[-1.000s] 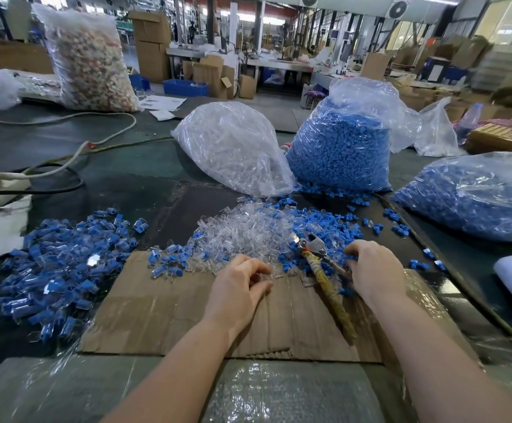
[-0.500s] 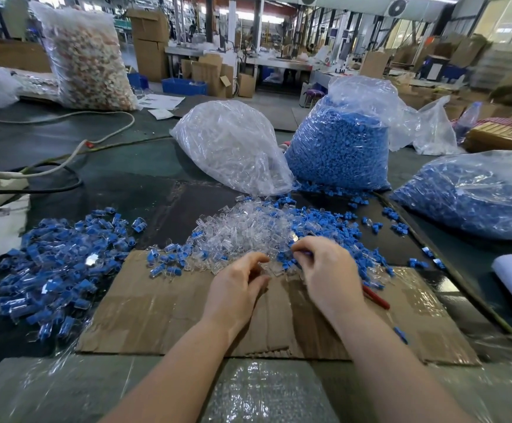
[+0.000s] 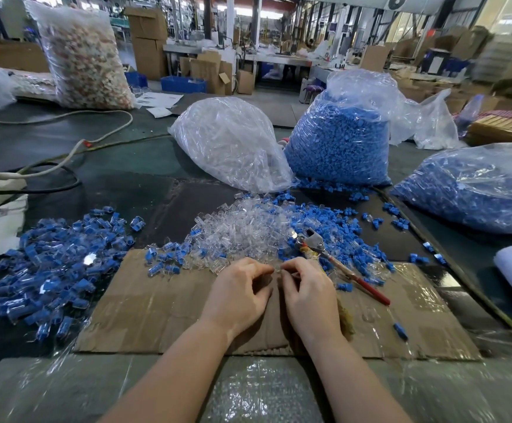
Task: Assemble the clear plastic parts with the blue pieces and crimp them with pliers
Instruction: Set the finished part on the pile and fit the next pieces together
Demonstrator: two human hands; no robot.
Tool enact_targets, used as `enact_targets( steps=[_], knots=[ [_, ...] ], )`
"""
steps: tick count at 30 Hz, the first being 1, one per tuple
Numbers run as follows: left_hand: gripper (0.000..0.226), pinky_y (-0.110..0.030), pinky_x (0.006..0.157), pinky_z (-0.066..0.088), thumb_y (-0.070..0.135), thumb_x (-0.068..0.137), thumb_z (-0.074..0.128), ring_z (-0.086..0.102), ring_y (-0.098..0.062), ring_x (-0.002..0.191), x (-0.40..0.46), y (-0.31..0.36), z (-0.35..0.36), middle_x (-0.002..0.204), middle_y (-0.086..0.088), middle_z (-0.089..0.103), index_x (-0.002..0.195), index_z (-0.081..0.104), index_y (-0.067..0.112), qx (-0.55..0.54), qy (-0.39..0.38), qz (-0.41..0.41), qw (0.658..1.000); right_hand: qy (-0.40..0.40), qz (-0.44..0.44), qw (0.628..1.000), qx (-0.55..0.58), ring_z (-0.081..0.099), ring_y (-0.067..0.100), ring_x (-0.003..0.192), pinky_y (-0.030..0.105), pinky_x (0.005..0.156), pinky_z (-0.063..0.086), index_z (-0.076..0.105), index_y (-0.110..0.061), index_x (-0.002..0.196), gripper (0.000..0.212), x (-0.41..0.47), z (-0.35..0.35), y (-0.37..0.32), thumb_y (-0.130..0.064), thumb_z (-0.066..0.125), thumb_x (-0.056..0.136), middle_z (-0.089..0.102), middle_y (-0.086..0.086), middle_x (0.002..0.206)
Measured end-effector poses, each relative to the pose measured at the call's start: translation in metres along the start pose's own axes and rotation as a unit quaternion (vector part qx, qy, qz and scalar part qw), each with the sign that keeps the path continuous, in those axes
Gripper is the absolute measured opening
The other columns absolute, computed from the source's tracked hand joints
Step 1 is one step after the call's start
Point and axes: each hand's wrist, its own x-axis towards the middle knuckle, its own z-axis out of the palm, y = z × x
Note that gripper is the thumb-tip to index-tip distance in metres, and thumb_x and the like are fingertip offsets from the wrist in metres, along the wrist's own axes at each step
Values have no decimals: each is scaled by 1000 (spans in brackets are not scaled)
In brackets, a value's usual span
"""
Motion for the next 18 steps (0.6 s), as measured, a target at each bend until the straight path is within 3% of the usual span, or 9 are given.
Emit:
enact_targets(
  steps=[4, 12, 18],
  knots=[
    [28, 4, 76, 29, 20, 86, 64, 48, -2, 85, 1, 0, 0, 96, 13, 50, 114, 67, 15, -13, 10, -9, 1000, 16, -21, 999, 19, 53, 14, 85, 23, 78, 42, 67, -11, 89, 7, -2, 0, 0, -10, 60, 88, 56, -2, 91],
    [10, -3, 70, 37, 14, 86, 64, 55, -1, 74, 1, -1, -1, 79, 15, 56, 91, 72, 17, -67, 54, -39, 996, 40, -44, 995, 75, 59, 8, 74, 24, 71, 48, 68, -13, 85, 7, -5, -4, 0, -6, 65, 85, 65, -7, 78],
    [26, -30, 79, 55, 3, 82, 67, 65, -12, 79, 1, -7, 1, 82, 2, 68, 87, 65, 28, -190, 31, -107, 975, 23, -6, 992, 127, 61, 3, 75, 26, 72, 50, 70, -12, 86, 7, -5, -4, 1, -8, 65, 86, 68, -8, 77]
  ],
)
